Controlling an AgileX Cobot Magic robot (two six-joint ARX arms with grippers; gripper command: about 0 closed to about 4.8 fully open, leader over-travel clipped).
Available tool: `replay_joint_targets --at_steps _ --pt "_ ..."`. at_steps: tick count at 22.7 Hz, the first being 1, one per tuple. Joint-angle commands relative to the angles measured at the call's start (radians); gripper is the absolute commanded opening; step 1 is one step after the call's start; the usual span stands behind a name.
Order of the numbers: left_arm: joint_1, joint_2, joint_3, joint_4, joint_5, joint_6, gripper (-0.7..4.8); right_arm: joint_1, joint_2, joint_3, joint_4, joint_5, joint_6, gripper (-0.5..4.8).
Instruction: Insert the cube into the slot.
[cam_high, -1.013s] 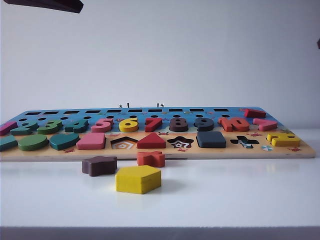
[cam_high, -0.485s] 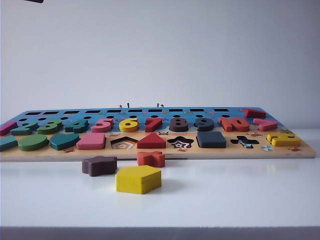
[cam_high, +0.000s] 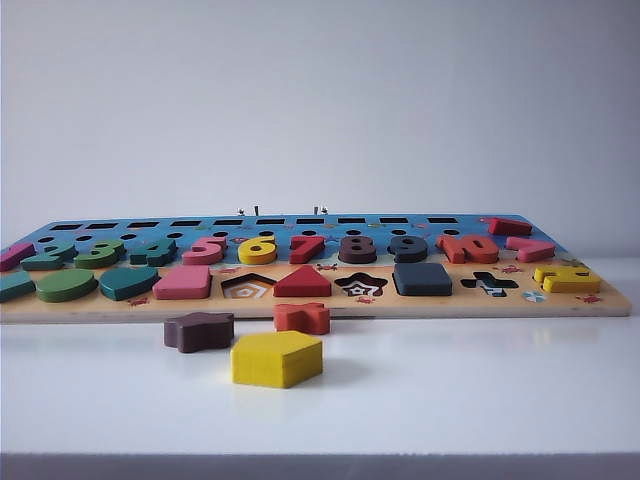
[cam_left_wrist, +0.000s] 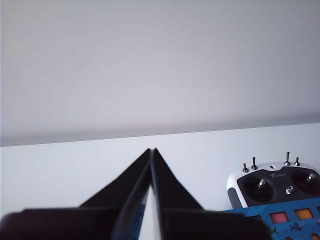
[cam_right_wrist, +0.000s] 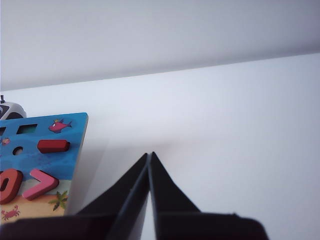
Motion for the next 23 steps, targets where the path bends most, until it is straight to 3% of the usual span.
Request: replay_joint_targets --at_steps 1,10,23 --pt "0.000 -0.087 -0.077 0.012 -0.031 -0.003 0.17 -0.002 -0.043 -0.030 0.031 0.004 0.000 -0.08" --pt "0.012 -0.383 -0.406 0.097 -0.182 -0.003 0.17 -0.002 -0.077 -0.130 0.071 0.012 0.000 -0.08" --pt "0.012 -0.596 -0.663 0.116 -0.210 0.007 0.17 -0.002 -0.077 -0.130 0.051 0.011 0.000 0.00"
